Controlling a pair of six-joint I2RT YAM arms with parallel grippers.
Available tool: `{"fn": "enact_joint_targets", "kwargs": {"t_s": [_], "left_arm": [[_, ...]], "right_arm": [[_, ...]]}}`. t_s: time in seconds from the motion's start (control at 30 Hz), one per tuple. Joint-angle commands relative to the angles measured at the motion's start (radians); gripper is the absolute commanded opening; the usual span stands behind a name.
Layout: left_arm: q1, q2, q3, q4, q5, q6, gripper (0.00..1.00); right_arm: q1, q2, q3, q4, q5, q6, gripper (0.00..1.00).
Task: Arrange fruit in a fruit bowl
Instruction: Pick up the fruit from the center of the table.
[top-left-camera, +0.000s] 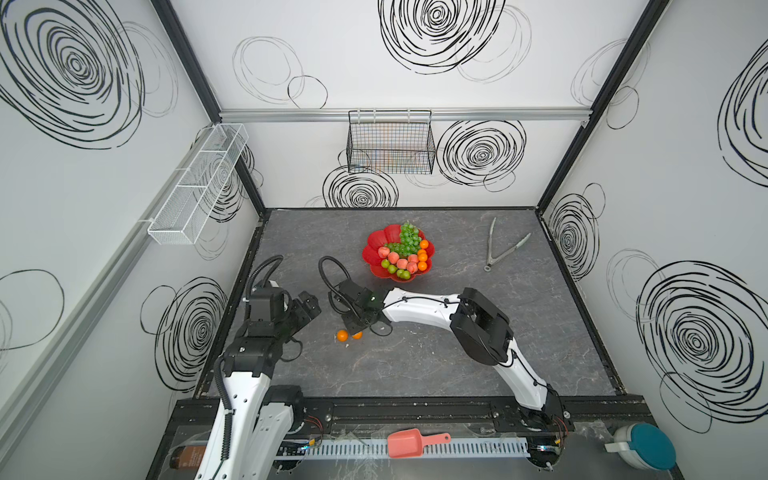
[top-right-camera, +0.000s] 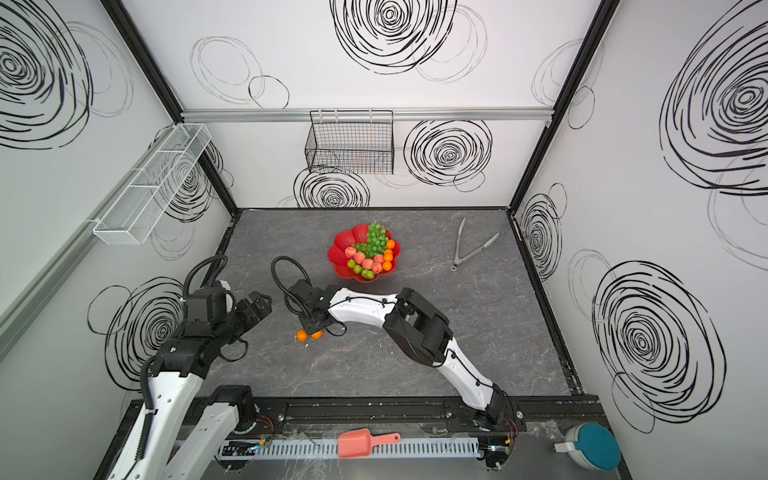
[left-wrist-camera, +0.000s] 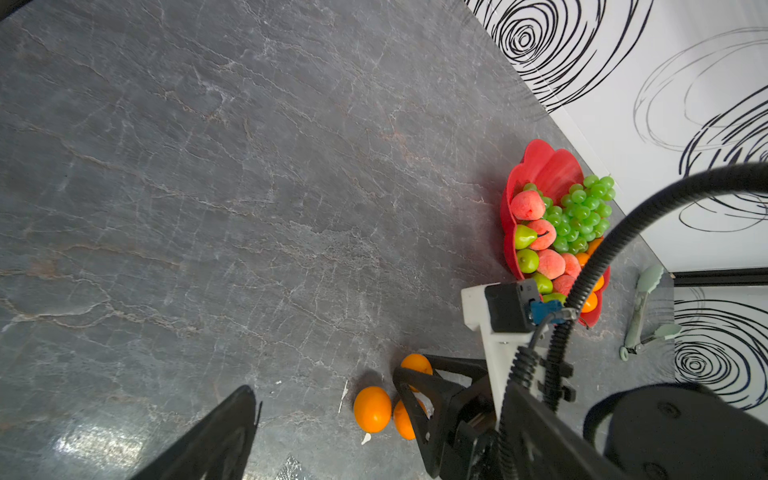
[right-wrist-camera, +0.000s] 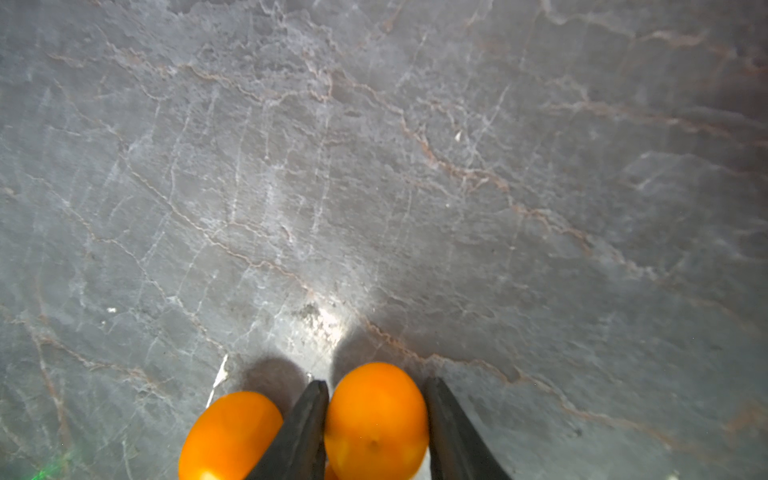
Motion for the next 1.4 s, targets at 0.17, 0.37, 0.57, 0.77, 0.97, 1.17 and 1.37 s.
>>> {"fn": "enact_joint_targets", "kwargs": {"t_s": [0.17, 0.37, 0.57, 0.77, 0.97, 1.17, 1.37], "left_arm": [[0.009, 0.012, -0.030, 0.107, 0.105, 0.019, 0.96], [0.005, 0.040, -0.033, 0.168, 0.181, 0.044, 0.96], [-0.021, 0.078, -0.035, 0.219, 0.213, 0.053, 0.96], [-0.086, 0.116, -0.045, 0.288, 0.242, 0.040, 0.96], [-0.239, 0.162, -0.045, 0.353, 0.179, 0.012, 0.96], [-0.360, 0.225, -0.045, 0.440, 0.167, -0.012, 0.96], [-0.438, 0.316, -0.012, 0.541, 0.165, -0.028, 0.96]], "right_arm": [[-0.013, -0.089, -0.046, 0.022, 0.020, 0.019, 0.37], [-0.037, -0.175, -0.139, 0.077, 0.010, 0.042, 0.35], [-0.061, -0.257, -0.251, 0.121, 0.005, 0.054, 0.33], [-0.087, -0.334, -0.353, 0.146, 0.012, 0.068, 0.33], [-0.119, -0.402, -0.433, 0.156, 0.012, 0.071, 0.33], [-0.171, -0.467, -0.489, 0.149, 0.013, 0.060, 0.33], [-0.247, -0.520, -0.496, 0.125, 0.029, 0.028, 0.32]]}}
